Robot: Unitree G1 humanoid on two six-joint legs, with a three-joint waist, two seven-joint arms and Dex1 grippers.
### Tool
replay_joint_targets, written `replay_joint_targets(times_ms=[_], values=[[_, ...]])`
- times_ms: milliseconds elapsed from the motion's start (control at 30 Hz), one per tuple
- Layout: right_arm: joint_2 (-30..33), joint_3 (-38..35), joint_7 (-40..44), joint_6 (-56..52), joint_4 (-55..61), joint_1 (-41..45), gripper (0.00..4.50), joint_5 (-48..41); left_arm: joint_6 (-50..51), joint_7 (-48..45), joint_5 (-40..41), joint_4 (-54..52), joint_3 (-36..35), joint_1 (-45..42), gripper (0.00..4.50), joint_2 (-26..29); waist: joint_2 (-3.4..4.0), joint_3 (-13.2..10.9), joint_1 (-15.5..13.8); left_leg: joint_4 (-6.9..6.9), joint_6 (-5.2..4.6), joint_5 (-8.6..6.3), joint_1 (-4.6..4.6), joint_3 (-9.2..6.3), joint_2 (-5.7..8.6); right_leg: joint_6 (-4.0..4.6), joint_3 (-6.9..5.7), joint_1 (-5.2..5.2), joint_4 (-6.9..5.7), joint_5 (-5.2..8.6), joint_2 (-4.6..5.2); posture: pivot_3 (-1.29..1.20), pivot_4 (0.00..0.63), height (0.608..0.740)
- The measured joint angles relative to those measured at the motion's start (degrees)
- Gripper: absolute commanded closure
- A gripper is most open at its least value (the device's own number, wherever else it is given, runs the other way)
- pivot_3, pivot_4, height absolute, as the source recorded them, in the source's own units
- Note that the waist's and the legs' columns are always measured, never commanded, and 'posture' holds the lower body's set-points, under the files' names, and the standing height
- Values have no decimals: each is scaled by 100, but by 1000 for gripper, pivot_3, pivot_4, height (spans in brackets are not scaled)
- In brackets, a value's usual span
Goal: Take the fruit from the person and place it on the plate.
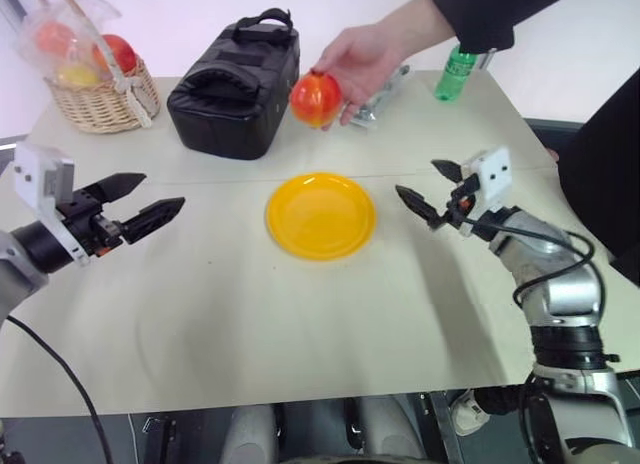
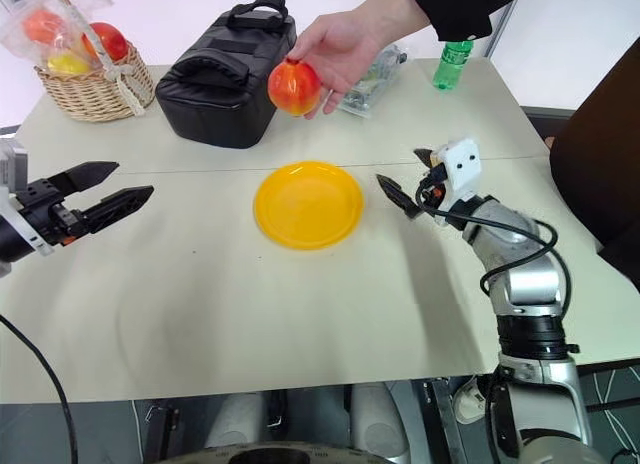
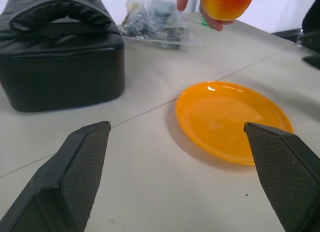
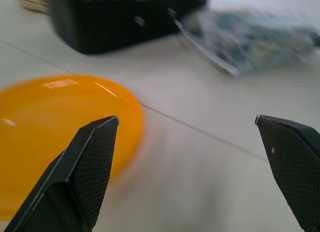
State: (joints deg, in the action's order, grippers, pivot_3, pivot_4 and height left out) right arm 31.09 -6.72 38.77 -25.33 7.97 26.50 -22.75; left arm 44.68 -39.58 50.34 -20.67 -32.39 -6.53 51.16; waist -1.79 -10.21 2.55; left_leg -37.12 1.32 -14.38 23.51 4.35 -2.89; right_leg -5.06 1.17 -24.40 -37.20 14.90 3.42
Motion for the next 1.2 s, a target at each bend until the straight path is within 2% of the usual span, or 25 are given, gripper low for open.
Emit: replay_joint_targets(times_ms=[200,433,700,1033,1100,1200], values=[[-375,168,-115,-636,464,949,17,-484,-28,9,-126,39,240,-95,0,-75,-3,2,-18,-1,0,0,1,0,0,1,0,-1,0,0,0,0,150,740],[-984,394,-330,-278,-471,1524,17,-271,-34,128,-162,26,238,-94,0,-260,-4,2,-34,-3,0,0,4,2,5,0,-1,-1,1,0,7,0,150,740],[-1258,427,-298,212,-1444,1993,17,-70,-35,303,-157,-178,188,147,0,-417,-4,2,-8,1,0,0,4,1,2,0,-1,-3,0,0,6,0,150,740],[-1635,499,-288,139,-1641,2228,17,-64,-50,474,-153,-318,112,354,0,-505,-4,2,-8,1,0,0,4,2,2,0,-1,-4,0,-1,10,0,150,740],[-1651,515,-291,99,-1694,2249,531,-64,-52,481,-153,-318,112,363,0,-514,-3,2,-9,1,0,0,4,2,2,1,-2,-4,0,-1,10,0,150,740],[-1651,514,-290,72,-1717,2254,1590,-64,-52,481,-144,-329,112,362,0,-513,-3,2,-5,1,0,0,4,2,2,1,-2,-4,0,-1,10,0,150,740]])
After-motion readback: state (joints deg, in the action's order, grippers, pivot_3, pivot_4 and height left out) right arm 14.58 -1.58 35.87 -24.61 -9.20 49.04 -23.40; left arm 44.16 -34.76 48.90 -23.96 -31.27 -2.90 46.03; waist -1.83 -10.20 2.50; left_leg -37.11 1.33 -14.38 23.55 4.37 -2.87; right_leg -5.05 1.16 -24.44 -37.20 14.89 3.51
